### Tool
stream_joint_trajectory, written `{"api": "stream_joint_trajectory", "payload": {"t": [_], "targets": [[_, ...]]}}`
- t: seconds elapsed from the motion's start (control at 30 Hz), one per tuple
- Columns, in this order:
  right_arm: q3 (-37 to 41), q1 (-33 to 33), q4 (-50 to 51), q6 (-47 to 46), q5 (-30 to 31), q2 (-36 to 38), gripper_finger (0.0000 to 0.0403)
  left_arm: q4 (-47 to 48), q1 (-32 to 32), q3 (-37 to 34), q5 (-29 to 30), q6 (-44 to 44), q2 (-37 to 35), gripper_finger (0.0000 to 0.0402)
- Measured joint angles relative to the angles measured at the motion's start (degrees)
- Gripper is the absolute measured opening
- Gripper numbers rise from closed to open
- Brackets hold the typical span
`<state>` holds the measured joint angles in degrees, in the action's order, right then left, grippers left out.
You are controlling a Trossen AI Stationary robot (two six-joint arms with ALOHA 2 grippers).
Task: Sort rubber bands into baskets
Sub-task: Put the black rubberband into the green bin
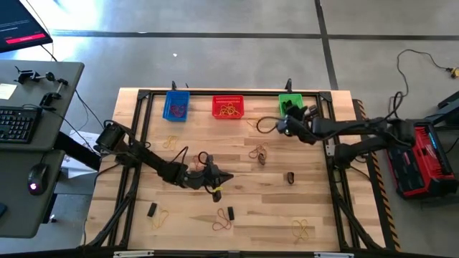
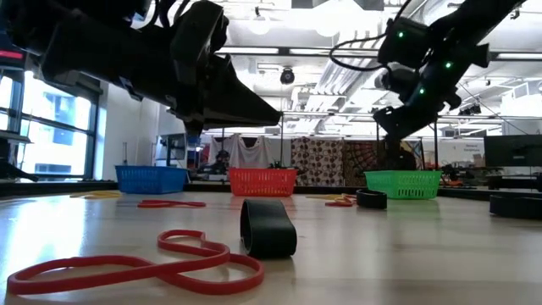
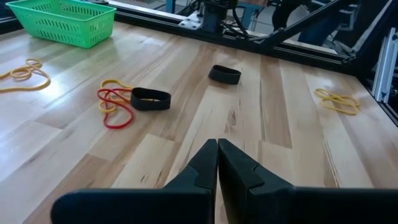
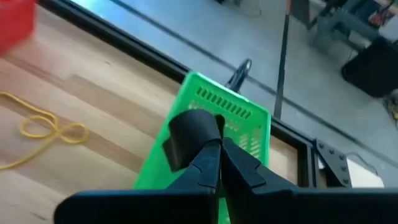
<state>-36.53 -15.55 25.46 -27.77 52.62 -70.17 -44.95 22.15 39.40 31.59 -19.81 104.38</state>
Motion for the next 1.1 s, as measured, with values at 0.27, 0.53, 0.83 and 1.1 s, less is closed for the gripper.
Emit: {"api": "stream_joint_trajectory", "payload": {"t": [0.27,0.53,0.83,1.1], "targets": [[0.0,-10.3,-0.2,6.6,-12.8,0.0,0.0,0.0,0.0,0.0,-0.4,0.1,0.0,0.0003],[-1.9,-17.9,0.5,8.8,-23.3,0.0,0.0,0.1,0.0,0.0,-0.4,0.0,0.0,0.0003],[-9.3,-21.5,11.4,8.3,-28.9,-2.6,0.0,0.1,0.0,0.0,-0.4,0.0,0.0,0.0003],[-19.1,-22.4,18.2,8.6,-30.3,-12.1,0.0,0.2,0.0,0.0,-0.5,0.0,0.0,0.0003]]}}
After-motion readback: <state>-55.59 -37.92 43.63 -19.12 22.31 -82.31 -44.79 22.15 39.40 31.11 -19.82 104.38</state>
